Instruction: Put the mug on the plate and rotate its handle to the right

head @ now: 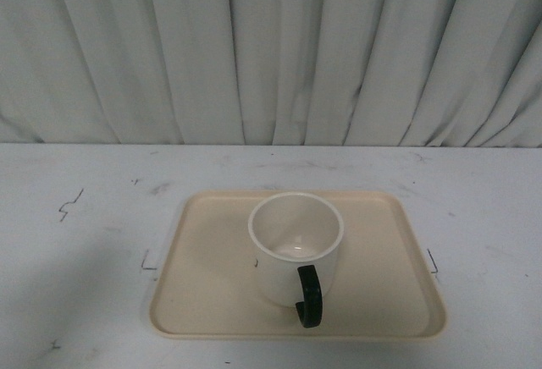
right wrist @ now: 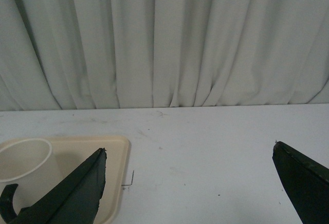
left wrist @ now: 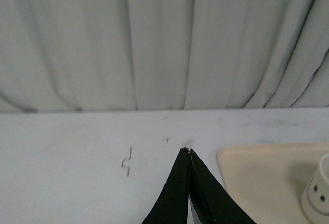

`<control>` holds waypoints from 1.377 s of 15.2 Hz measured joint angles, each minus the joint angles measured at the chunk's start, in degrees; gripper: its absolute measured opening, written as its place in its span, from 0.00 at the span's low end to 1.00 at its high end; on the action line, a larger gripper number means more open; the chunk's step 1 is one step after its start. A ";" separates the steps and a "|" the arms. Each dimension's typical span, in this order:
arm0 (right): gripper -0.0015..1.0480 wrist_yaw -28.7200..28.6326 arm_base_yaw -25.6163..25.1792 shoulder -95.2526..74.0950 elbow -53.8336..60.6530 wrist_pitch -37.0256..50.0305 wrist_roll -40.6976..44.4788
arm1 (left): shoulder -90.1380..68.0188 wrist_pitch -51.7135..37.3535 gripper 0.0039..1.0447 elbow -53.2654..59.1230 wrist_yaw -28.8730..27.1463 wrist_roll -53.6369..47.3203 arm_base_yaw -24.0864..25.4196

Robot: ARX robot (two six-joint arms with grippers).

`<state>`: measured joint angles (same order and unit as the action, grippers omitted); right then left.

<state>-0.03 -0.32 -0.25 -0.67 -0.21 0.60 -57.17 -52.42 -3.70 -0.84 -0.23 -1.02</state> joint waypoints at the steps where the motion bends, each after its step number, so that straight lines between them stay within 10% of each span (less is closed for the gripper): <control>1: 0.94 0.00 0.00 0.00 0.00 0.00 0.00 | 0.55 0.92 0.01 0.57 0.26 0.02 0.59; 11: 0.94 0.02 0.00 0.00 0.00 -0.02 0.00 | 11.91 8.90 0.01 2.05 0.66 0.07 1.11; 15: 0.94 0.02 0.00 0.00 0.00 -0.02 -0.02 | 35.15 30.47 0.01 3.21 0.70 0.04 1.11; 21: 0.94 0.02 0.00 0.00 0.00 -0.02 -0.02 | 42.34 37.55 0.01 3.21 0.68 0.04 1.11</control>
<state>-0.01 -0.32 -0.25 -0.67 -0.23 0.58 -14.83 -14.87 -0.49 -0.16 -0.19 0.10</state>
